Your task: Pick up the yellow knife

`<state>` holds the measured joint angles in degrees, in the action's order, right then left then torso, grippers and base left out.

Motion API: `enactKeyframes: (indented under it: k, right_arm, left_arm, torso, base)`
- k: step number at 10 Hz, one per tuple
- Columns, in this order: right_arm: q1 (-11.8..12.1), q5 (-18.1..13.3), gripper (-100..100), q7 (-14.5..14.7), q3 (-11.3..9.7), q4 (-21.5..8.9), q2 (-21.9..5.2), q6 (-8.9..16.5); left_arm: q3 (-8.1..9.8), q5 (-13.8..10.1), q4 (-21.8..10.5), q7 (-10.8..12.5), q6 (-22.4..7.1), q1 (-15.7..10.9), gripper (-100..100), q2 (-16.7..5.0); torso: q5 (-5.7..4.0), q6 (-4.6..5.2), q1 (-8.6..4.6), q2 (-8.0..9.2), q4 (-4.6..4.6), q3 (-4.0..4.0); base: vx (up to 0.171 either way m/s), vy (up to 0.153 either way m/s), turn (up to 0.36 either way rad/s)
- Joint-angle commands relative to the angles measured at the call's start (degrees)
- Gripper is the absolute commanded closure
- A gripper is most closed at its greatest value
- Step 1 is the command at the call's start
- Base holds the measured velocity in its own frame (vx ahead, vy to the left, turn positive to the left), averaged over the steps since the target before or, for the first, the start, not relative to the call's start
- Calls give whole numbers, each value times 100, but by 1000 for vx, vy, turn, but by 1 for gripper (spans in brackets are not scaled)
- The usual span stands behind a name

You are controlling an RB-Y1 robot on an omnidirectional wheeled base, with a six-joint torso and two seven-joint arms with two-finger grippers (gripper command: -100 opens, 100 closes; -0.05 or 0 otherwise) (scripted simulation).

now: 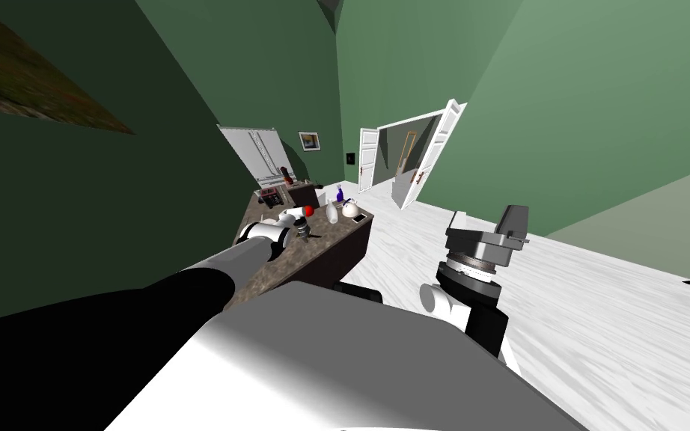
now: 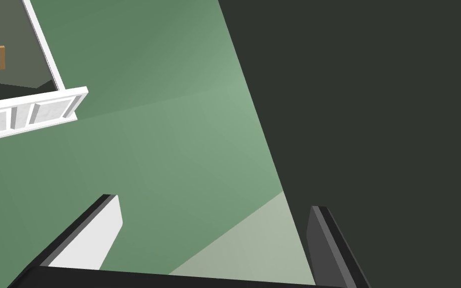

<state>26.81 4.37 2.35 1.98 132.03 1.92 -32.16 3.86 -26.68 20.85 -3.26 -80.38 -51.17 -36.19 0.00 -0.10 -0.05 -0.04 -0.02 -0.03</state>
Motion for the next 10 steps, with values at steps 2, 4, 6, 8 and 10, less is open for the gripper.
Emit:
enactKeyframes:
  k: [2,4,6,8,10]
  right_arm:
    - [0,0,0,0,0,0,0,0]
    - [0,0,0,0,0,0,0,0]
    - [0,0,0,0,0,0,0,0]
    - [0,0,0,0,0,0,0,0]
    - [0,0,0,0,0,0,0,0]
  left_arm:
    - [0,0,5,1,1,-4,100,-2]
    - [-2,1,3,-3,0,-3,100,1]
    - [-1,1,2,0,-1,-2,0,0]
    - [-62,30,37,114,-148,-164,100,56]
    - [-116,54,81,210,-283,-306,100,100]
  torso:
    - [1,-2,2,4,-1,2]
    - [2,-2,5,5,0,2]
    - [2,-1,5,5,1,3]
    - [1,-2,10,11,3,7]
    - [6,-6,14,14,0,6]
  base:
    - [0,0,0]
    - [0,0,0]
    - [0,0,0]
    - [-26,28,38]
    - [-20,23,29]
